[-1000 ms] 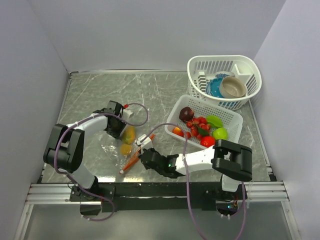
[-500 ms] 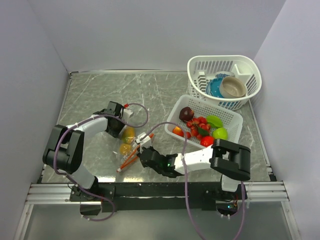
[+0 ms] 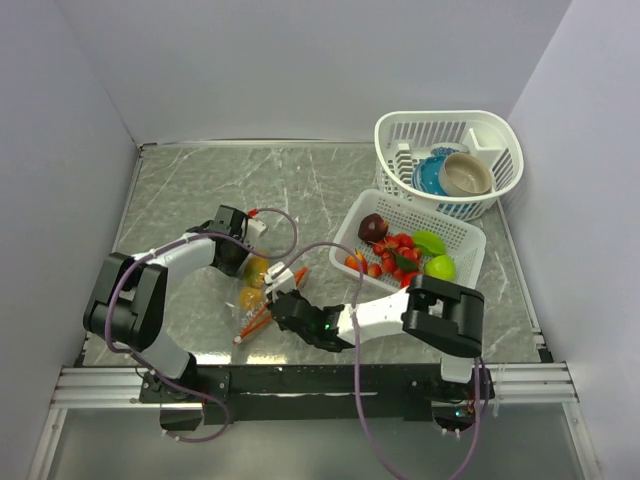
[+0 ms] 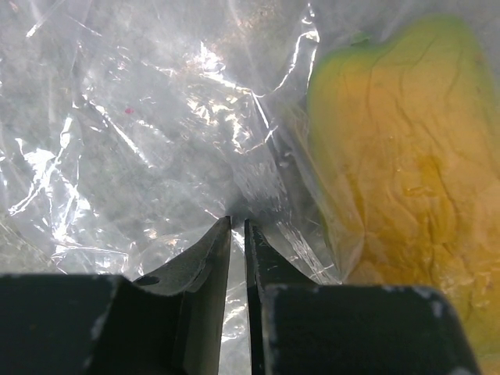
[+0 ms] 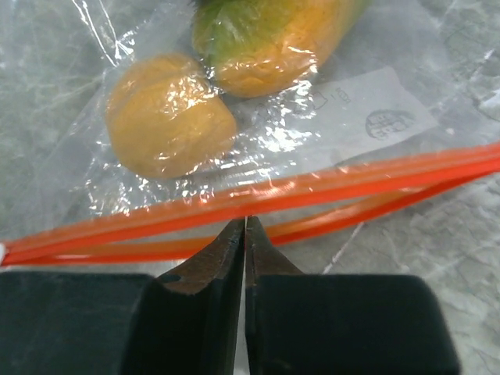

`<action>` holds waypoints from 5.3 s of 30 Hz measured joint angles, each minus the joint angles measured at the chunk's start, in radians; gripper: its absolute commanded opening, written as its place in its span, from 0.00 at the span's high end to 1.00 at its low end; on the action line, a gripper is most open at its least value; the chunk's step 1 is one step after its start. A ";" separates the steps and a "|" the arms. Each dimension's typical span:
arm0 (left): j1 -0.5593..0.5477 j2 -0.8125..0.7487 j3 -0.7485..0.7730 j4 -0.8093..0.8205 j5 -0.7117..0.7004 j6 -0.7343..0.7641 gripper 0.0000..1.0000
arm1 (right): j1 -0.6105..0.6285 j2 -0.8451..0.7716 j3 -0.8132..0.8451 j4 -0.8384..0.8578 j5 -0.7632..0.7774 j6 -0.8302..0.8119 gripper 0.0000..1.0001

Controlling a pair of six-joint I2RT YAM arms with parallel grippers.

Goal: Open the zip-top bag and remove the fake food

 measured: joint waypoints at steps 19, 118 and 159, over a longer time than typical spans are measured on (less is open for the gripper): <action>-0.034 -0.039 -0.034 -0.021 0.035 0.002 0.85 | -0.001 0.126 0.122 0.084 -0.042 -0.055 0.15; 0.093 -0.103 0.204 -0.301 0.156 -0.011 0.60 | -0.011 -0.169 0.050 -0.293 0.072 0.080 0.91; 0.011 0.075 0.095 -0.049 0.267 -0.106 0.72 | 0.014 -0.123 -0.058 -0.082 -0.076 0.221 1.00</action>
